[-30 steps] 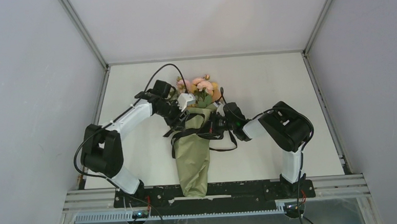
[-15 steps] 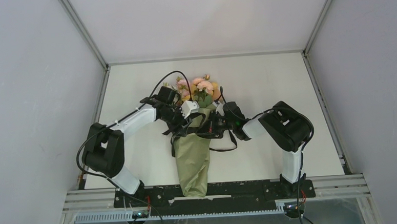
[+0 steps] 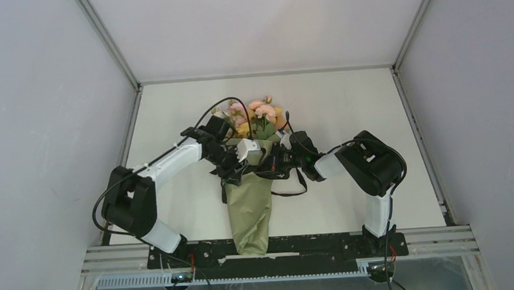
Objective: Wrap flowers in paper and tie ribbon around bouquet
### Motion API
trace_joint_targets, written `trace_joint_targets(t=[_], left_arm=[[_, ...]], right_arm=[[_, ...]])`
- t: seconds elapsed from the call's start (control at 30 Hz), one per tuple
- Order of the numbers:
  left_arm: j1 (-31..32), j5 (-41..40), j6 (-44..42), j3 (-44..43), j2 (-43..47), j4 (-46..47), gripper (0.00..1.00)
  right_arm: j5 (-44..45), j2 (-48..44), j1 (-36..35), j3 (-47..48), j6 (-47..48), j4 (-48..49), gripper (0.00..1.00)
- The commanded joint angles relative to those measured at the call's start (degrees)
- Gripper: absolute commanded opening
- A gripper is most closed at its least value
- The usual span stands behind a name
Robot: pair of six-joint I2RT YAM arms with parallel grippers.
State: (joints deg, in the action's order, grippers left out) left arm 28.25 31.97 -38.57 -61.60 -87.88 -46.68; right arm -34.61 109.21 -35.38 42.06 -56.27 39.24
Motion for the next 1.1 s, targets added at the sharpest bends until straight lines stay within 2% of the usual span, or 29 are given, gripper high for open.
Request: trace_joint_targets(t=[0.0,0.13,0.23,0.3,0.37,0.43,0.5,0.77,0.9,1.07], left_arm=[[0.4,2.8,-0.2,-2.2,-1.9,-2.8,0.38],[-0.8,8.3,-2.2,-6.3,0.9,-6.1,0.34],[-3.2,9.1,0.6,-8.2,-0.1,-4.2,0.33],[-5.2,6.4,5.6,-8.5,-1.9,0.5,0.28],[-6.3,-0.1,10.4,-7.7,-3.7,7.0,0.26],[-5.9,-6.5,10.3,-6.6,-5.2,11.2,0.26],[-5.2,-8.2,8.8,-5.9,-6.3,11.3,0.27],[-1.6,-3.7,2.1,0.0,-3.2,8.5,0.5],[-1.3,-1.5,0.7,0.7,-2.6,7.5,0.55],[0.6,-4.5,1.4,0.9,-4.0,9.8,0.6]], right_arm=[[-0.6,-1.3,0.1,1.7,1.1,2.3,0.0],[-0.6,-1.7,0.1,1.7,1.8,1.0,0.0],[-0.6,-1.7,0.1,1.7,1.7,1.4,0.0],[-0.6,-1.7,0.1,1.7,1.5,1.7,0.0],[-0.7,-1.7,0.1,1.7,1.5,1.7,0.0],[-0.8,-1.7,0.2,1.7,1.6,1.6,0.0],[-0.9,-1.7,0.2,1.7,1.7,1.4,0.0],[-0.8,-1.8,0.3,1.7,2.0,1.0,0.0],[-0.9,-1.6,0.4,1.7,1.7,1.6,0.0],[-1.0,-1.7,0.3,1.7,1.4,2.0,0.0]])
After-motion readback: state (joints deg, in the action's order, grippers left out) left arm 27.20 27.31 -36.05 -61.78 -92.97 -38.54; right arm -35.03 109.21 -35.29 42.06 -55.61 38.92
